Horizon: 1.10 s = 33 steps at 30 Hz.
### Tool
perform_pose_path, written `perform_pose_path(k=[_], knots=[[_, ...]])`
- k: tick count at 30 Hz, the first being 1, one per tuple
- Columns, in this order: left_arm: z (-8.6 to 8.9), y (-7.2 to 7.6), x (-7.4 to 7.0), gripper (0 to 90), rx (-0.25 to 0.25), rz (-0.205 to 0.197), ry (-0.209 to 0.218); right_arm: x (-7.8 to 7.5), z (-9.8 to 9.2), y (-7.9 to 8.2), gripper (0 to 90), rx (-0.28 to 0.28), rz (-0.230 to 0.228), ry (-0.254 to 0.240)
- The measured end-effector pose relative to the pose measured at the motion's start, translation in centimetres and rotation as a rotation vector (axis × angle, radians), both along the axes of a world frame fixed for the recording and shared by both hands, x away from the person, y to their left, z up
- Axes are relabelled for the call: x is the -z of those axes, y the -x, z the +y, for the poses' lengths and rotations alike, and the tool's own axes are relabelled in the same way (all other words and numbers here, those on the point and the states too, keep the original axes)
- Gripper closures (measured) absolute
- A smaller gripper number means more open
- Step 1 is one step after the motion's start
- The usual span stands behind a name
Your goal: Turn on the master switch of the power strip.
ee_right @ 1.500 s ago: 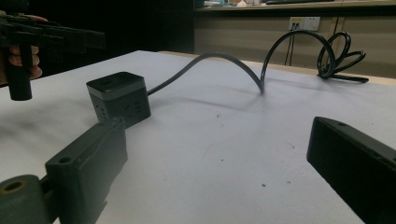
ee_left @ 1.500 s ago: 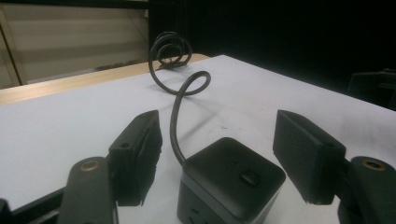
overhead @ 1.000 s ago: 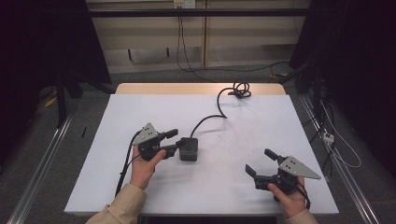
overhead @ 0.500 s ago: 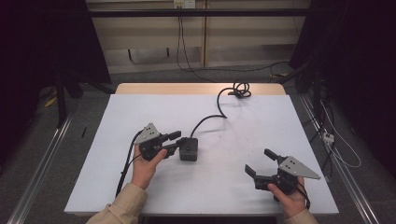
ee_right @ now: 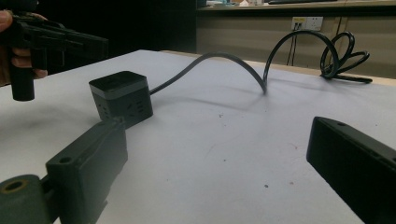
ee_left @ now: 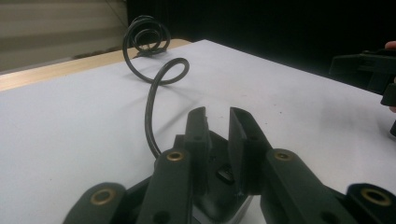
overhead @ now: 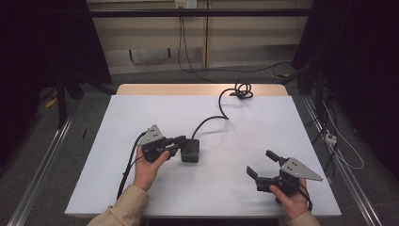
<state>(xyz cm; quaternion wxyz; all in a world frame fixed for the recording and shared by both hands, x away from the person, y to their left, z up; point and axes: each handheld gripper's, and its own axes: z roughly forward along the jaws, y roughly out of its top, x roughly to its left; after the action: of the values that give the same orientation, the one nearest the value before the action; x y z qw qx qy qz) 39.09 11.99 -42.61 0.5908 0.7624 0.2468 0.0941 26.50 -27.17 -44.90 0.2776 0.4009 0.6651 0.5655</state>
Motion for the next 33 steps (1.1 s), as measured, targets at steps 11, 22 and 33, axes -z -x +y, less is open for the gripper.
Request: perform_pose_path(k=[11, 22, 33], knots=[[-0.05, 0.08, -0.02, 87.0, 0.024, 0.009, -0.007, 0.01, 0.02, -0.02, 4.7, -0.002, 0.000, 0.004], [-0.24, 0.15, 0.06, 90.0, 0.033, 0.022, -0.004, -0.01, 0.04, -0.02, 4.7, -0.002, -0.001, 0.000], [-0.39, 0.24, 0.15, 90.0, 0.041, 0.028, -0.026, -0.06, 0.04, 0.01, 4.7, -0.003, -0.004, 0.002]])
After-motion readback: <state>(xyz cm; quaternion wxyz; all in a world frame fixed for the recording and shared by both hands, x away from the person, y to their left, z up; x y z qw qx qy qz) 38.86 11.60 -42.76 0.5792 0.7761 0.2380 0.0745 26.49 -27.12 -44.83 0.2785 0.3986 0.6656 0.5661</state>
